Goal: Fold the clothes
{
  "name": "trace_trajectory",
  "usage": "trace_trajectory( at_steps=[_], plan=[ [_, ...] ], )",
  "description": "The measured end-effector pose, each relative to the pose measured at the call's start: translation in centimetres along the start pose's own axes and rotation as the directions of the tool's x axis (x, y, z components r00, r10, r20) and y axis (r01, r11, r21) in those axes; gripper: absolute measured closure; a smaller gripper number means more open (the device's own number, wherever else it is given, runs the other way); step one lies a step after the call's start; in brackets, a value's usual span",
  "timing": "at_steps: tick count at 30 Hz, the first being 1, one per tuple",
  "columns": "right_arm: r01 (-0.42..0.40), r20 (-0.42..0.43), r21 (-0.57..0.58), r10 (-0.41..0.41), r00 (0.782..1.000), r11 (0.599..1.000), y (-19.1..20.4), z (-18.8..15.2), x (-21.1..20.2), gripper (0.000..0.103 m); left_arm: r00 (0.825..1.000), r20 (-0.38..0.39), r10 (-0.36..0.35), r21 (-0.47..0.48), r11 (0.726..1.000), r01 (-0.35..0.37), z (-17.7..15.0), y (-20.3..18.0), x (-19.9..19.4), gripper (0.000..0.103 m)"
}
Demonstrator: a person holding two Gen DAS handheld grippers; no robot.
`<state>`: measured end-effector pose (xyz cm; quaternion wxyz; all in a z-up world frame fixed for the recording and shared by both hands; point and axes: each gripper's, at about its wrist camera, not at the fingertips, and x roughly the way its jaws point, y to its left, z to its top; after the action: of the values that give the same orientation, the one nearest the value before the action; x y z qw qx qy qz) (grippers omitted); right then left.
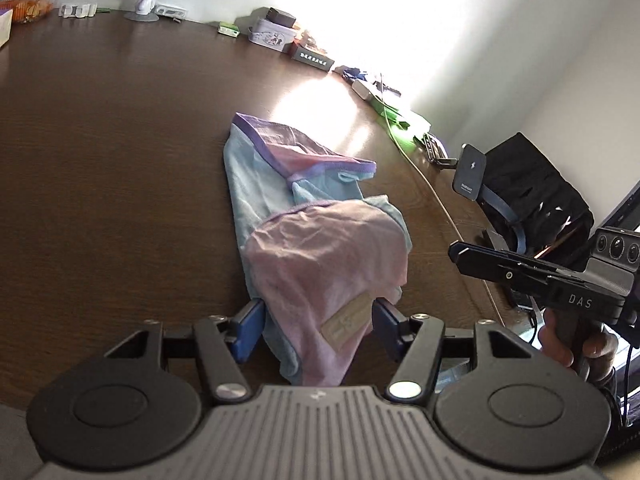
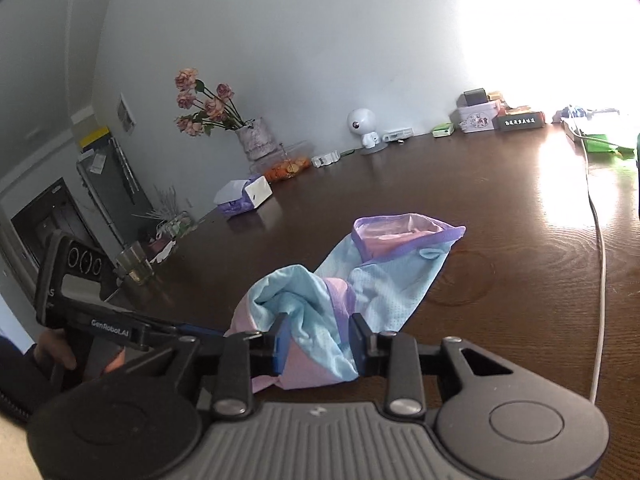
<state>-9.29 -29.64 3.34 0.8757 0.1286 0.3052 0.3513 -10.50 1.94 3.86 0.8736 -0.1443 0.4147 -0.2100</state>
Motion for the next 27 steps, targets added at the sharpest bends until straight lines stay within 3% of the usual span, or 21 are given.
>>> trace_trajectory(
  at_steps=[3, 5, 6, 7, 8, 9, 10, 12, 15, 17, 18, 19, 21, 22, 23, 24, 25, 27],
  plan=[
    [-0.023, -0.014, 0.041, 0.023, 1.0, 0.999, -0.2, 1.1, 2.3, 0.071, 1.0, 0.005, -0.011, -0.05, 0.999, 0.011, 1.6, 1.4, -0.1, 0.042],
    [-0.068, -0.058, 0.037, 0.07, 0.996, 0.997, 0.1, 1.6, 4.2, 0.062, 0.999, -0.016, -0.04, -0.09, 0.995, 0.038, 2.3, 2.4, 0.5, 0.04],
    [-0.083, -0.086, 0.022, 0.085, 0.993, 0.996, 0.3, 1.7, 5.3, 0.056, 0.998, -0.035, -0.049, -0.112, 0.993, 0.044, 2.4, 2.8, 1.0, 0.041],
    [-0.076, -0.115, 0.015, 0.078, 0.99, 0.997, 0.3, 1.6, 6.4, 0.057, 0.997, -0.047, -0.06, -0.117, 0.992, 0.054, 2.5, 3.0, 1.5, 0.05],
    [-0.062, -0.142, 0.011, 0.063, 0.988, 0.998, 0.3, 1.5, 7.5, 0.061, 0.996, -0.057, -0.071, -0.119, 0.991, 0.064, 2.5, 3.2, 2.0, 0.064],
    [-0.051, -0.158, 0.012, 0.053, 0.986, 0.999, 0.1, 1.5, 8.3, 0.082, 0.996, -0.052, -0.067, -0.107, 0.992, 0.061, 2.8, 3.2, 2.3, 0.095],
    [-0.042, -0.164, 0.025, 0.045, 0.985, 0.999, -0.2, 1.8, 9.1, 0.099, 0.997, -0.045, -0.061, -0.094, 0.994, 0.057, 3.1, 3.2, 2.6, 0.095],
    [-0.02, -0.158, 0.041, 0.027, 0.987, 0.999, -0.9, 2.8, 10.3, 0.099, 0.999, -0.009, -0.037, -0.055, 0.998, 0.036, 4.7, 3.2, 3.2, 0.095],
    [0.014, -0.041, -0.067, -0.017, 0.999, 0.998, -0.4, 6.6, 11.7, 0.101, 0.995, 0.097, 0.036, 0.016, 0.999, -0.038, 9.1, 3.3, 3.7, 0.096],
    [0.046, 0.113, -0.158, -0.029, 0.993, 0.986, 1.1, 10.6, 11.4, 0.101, 0.968, 0.241, 0.066, 0.066, 0.994, -0.084, 13.4, 1.5, 1.9, 0.096],
    [0.077, 0.204, -0.203, -0.035, 0.978, 0.976, 2.3, 12.2, 10.5, 0.101, 0.942, 0.335, 0.037, 0.113, 0.99, -0.079, 14.4, 0.0, -0.3, 0.096],
    [0.116, 0.304, -0.261, -0.032, 0.952, 0.958, 3.9, 13.4, 9.0, 0.103, 0.905, 0.426, -0.001, 0.163, 0.984, -0.076, 15.3, -1.6, -2.7, 0.096],
    [0.215, 0.499, -0.392, 0.01, 0.867, 0.894, 7.5, 14.3, 4.7, 0.103, 0.835, 0.549, -0.013, 0.249, 0.957, -0.149, 14.6, -4.6, -6.7, 0.096],
    [0.254, 0.554, -0.431, 0.032, 0.832, 0.866, 8.6, 14.0, 2.9, 0.103, 0.823, 0.569, -0.009, 0.273, 0.945, -0.179, 13.8, -5.5, -7.8, 0.095],
    [0.269, 0.574, -0.448, 0.044, 0.818, 0.853, 9.1, 13.3, 1.5, 0.103, 0.829, 0.56, -0.011, 0.288, 0.94, -0.182, 12.7, -5.9, -8.1, 0.095],
    [0.266, 0.568, -0.449, 0.043, 0.822, 0.853, 9.0, 12.5, 0.7, 0.103, 0.856, 0.517, 0.009, 0.277, 0.944, -0.177, 11.4, -5.5, -7.1, 0.095],
    [0.251, 0.544, -0.442, 0.035, 0.839, 0.861, 8.5, 11.5, 0.5, 0.103, 0.883, 0.468, 0.03, 0.263, 0.949, -0.172, 10.1, -5.1, -5.9, 0.095],
    [0.199, 0.43, -0.407, -0.006, 0.903, 0.891, 6.4, 8.2, 1.4, 0.103, 0.937, 0.337, 0.09, 0.211, 0.963, -0.168, 7.2, -3.8, -2.8, 0.095]
  ],
)
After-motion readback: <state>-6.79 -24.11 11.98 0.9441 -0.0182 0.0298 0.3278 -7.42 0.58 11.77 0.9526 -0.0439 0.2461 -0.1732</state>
